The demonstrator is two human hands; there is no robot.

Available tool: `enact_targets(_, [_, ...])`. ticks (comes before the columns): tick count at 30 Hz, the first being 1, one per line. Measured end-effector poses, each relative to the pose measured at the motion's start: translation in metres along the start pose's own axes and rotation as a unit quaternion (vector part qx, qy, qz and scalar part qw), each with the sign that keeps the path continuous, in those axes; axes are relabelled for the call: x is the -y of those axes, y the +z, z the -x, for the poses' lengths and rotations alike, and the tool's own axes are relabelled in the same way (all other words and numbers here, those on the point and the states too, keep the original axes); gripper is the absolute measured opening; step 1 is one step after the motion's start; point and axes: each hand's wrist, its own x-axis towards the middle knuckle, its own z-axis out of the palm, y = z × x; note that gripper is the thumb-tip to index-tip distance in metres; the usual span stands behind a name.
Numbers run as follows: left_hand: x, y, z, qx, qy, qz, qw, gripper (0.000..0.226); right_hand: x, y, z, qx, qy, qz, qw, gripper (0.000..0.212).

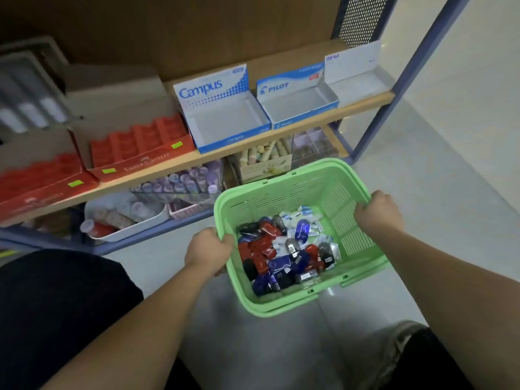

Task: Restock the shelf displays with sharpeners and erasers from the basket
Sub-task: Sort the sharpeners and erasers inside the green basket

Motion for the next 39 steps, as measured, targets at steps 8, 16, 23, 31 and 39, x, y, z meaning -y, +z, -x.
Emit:
enact_targets(8, [-0.019,-0.028,-0.01,-0.018,0.079,-0.137,0.987,0.042,0.015,-0.01,0.045,-0.05,-0.198,0.156,0.967,0.055])
enact_targets(16, [-0.071,-0.014,-0.007,-0.004,0.294,-0.219,0.93,0.029,0.049,0.005,0.049,0.329,-0.23,0.077,0.912,0.041])
enact_targets(23, [-0.075,0.077,-0.046,0.178,0.245,-0.242,0.922,0.026,0.02,0.067,0.003,0.337,-0.129,0.064,0.931,0.047])
enact_targets(31, [-0.062,0.144,-0.107,0.2,0.31,-0.332,0.868,0.068,-0.003,0.131,-0.012,0.392,-0.04,0.005,0.919,0.052])
enact_targets(39, [-0.066,0.154,-0.116,0.122,0.344,-0.388,0.846,0.046,-0.001,0.14,-0.023,0.419,0.097,-0.083,0.899,0.08])
